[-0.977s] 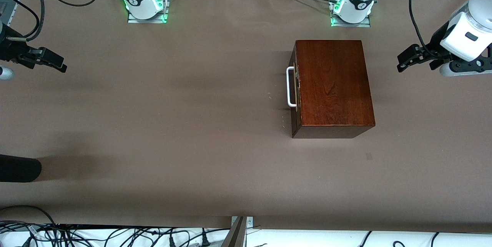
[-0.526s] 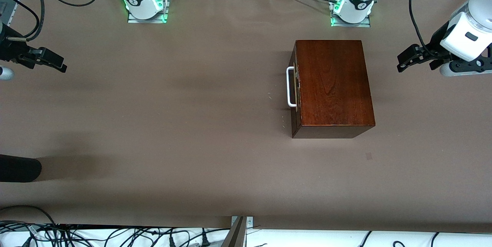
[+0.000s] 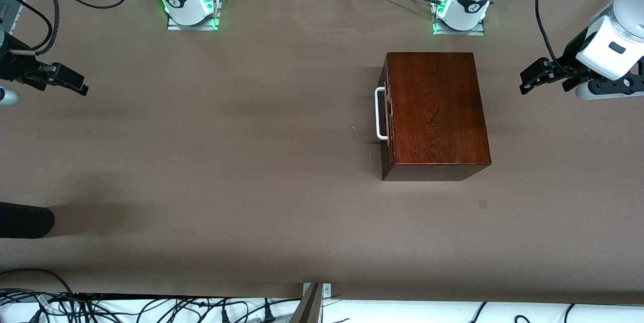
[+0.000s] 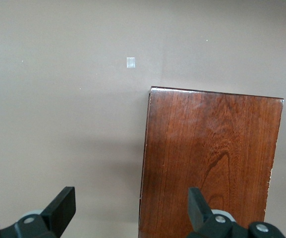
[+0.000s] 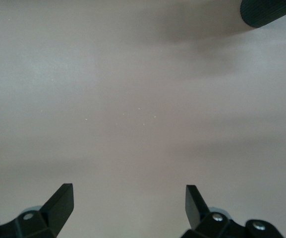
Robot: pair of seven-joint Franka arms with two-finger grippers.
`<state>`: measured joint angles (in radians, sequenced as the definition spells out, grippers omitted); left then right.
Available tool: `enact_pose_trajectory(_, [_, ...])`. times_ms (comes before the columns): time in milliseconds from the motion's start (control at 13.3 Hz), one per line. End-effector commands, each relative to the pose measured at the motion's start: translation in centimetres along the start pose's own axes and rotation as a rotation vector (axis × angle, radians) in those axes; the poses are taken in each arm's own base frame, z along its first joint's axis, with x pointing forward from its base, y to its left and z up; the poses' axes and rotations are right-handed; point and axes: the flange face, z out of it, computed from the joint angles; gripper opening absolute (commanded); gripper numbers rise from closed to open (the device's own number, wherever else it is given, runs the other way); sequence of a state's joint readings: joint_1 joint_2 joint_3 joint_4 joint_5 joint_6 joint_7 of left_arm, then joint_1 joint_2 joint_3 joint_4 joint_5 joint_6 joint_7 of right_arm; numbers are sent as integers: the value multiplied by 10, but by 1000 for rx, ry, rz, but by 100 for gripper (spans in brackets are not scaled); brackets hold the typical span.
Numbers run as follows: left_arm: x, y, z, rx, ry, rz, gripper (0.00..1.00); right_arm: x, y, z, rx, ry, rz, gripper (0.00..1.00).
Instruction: Open drawer, take yellow block, close drawer
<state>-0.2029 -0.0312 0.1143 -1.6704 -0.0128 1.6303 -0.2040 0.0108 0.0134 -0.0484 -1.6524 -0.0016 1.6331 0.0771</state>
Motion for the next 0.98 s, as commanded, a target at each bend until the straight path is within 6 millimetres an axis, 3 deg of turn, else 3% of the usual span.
enact_pose_trajectory(0, [1,0,-6,11,11,26,100,1,0,-2,17,1,1,100])
enact_pose_trajectory(902, [1,-1,-6,11,11,24,100,4,0,1,16,1,1,100])
